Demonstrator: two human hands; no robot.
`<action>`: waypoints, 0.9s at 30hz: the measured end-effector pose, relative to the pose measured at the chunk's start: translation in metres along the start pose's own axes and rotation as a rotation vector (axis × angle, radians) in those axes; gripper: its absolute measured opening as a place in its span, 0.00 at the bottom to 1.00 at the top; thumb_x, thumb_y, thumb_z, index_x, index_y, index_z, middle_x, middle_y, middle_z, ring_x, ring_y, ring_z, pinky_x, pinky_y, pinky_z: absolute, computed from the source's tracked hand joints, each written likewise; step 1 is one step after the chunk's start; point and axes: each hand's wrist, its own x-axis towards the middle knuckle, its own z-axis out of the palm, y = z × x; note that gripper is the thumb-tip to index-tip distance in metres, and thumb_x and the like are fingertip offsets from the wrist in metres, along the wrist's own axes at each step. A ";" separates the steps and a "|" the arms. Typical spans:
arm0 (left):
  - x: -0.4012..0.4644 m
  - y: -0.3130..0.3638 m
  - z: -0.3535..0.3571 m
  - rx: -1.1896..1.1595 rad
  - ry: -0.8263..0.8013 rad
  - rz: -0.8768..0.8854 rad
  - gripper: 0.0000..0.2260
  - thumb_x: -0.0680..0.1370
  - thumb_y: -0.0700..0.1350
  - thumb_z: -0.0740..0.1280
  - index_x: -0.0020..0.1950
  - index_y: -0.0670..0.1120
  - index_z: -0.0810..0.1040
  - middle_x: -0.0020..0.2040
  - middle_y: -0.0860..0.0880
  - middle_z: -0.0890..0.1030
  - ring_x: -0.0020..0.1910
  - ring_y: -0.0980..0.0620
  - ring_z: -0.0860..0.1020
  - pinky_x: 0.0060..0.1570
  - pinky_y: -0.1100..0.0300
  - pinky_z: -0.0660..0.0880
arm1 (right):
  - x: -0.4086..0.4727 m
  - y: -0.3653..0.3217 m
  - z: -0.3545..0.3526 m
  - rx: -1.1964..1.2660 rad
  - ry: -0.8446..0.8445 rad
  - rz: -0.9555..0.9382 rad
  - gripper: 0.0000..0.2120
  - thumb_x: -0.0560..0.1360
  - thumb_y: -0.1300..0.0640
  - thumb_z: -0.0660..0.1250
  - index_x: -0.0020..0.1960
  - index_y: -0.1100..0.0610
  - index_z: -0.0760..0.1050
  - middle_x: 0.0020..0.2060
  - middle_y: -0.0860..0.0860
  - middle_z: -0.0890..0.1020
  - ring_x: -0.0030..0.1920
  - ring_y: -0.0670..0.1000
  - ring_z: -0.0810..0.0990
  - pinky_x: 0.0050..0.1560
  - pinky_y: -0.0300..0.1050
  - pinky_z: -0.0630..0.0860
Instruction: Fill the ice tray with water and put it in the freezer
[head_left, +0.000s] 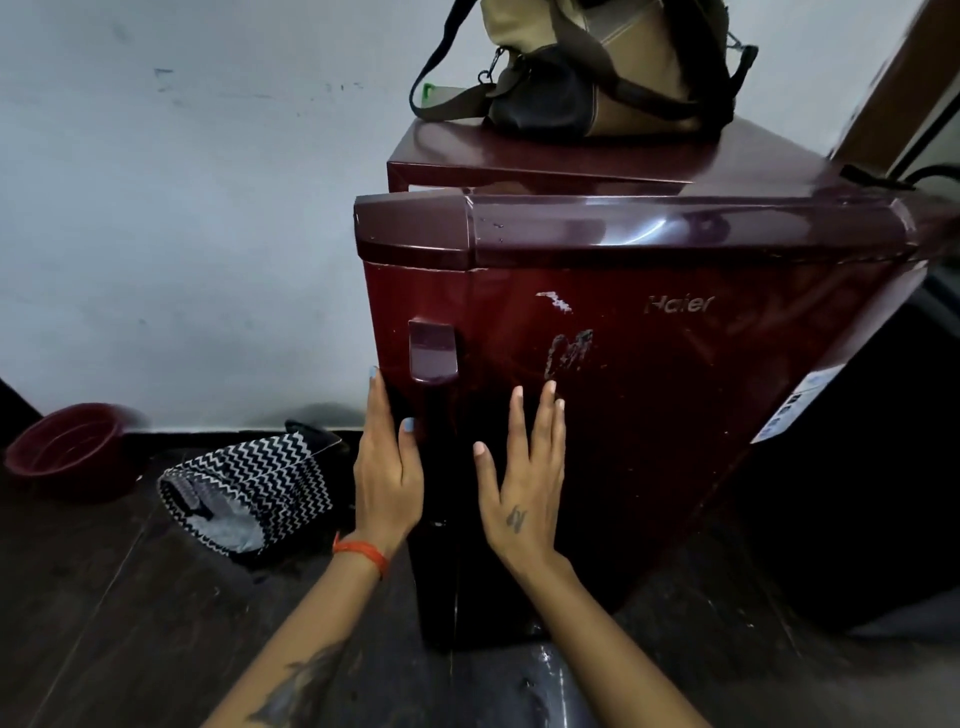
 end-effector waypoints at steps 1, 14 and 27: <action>0.007 -0.004 0.001 -0.003 -0.008 0.000 0.24 0.80 0.58 0.46 0.75 0.56 0.45 0.76 0.57 0.53 0.74 0.54 0.58 0.69 0.47 0.65 | 0.004 0.000 0.004 -0.006 0.002 0.007 0.30 0.79 0.43 0.52 0.76 0.47 0.42 0.76 0.44 0.37 0.76 0.48 0.38 0.71 0.53 0.49; 0.059 -0.028 0.013 -0.059 -0.105 -0.002 0.24 0.81 0.51 0.48 0.77 0.51 0.48 0.77 0.51 0.56 0.74 0.53 0.59 0.70 0.49 0.64 | 0.041 0.000 0.027 -0.056 0.012 0.044 0.29 0.81 0.47 0.56 0.77 0.49 0.47 0.76 0.46 0.39 0.76 0.49 0.38 0.74 0.55 0.52; 0.048 -0.013 0.008 -0.094 0.016 -0.082 0.24 0.82 0.47 0.54 0.76 0.42 0.52 0.77 0.43 0.55 0.75 0.48 0.58 0.71 0.46 0.63 | 0.033 -0.011 0.001 -0.012 0.019 0.061 0.26 0.80 0.49 0.57 0.76 0.53 0.55 0.76 0.52 0.54 0.75 0.55 0.56 0.72 0.60 0.60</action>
